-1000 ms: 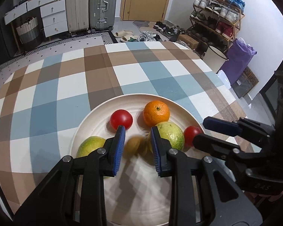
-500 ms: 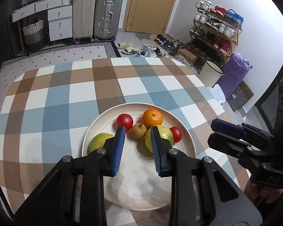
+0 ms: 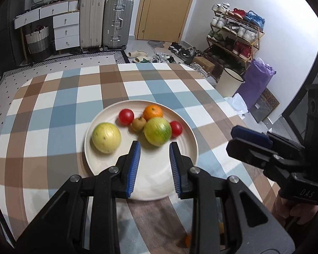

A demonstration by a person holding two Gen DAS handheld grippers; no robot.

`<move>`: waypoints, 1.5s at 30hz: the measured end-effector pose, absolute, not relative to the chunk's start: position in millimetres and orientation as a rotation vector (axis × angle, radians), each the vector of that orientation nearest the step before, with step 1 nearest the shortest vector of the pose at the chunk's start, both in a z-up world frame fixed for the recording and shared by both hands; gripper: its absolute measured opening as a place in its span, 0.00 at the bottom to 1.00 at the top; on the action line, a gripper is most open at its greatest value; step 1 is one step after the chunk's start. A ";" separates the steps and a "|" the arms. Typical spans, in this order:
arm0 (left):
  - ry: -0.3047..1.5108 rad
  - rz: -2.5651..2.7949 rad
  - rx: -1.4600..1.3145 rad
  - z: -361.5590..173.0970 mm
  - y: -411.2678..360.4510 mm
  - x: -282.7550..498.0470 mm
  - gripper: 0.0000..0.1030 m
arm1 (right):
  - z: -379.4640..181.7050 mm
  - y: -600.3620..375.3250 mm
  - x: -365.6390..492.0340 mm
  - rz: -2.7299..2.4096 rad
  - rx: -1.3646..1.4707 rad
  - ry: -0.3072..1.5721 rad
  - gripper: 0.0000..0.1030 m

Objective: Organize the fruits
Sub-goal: 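Withdraw both open tools toward the remaining fruits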

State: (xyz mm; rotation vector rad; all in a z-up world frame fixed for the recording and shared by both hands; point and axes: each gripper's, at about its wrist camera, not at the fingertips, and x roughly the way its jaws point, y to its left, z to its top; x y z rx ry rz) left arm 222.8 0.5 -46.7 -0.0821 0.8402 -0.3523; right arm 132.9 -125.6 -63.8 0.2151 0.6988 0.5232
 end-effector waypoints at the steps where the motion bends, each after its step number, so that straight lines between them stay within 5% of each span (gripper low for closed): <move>1: 0.841 -0.354 -0.086 -47.3 -1.0 217.3 0.28 | -63.3 -126.2 129.7 0.520 0.214 0.695 0.45; 11: 0.826 -0.321 -0.075 -53.7 -9.7 172.8 0.60 | -58.3 -133.1 93.4 0.511 0.213 0.657 0.53; 15: 0.814 -0.293 -0.072 -54.3 -10.6 156.4 0.76 | -55.4 -137.4 76.0 0.503 0.220 0.631 0.67; 24: 0.802 -0.254 -0.082 -57.5 -4.8 123.6 0.83 | -62.6 -140.3 46.3 0.509 0.250 0.647 0.79; 28: 0.801 -0.246 -0.071 -61.3 -2.3 113.6 0.99 | -66.3 -140.2 32.6 0.497 0.251 0.645 0.85; 45: 0.819 -0.222 -0.095 -87.8 10.2 63.0 0.99 | -98.3 -139.7 -13.7 0.483 0.253 0.710 0.85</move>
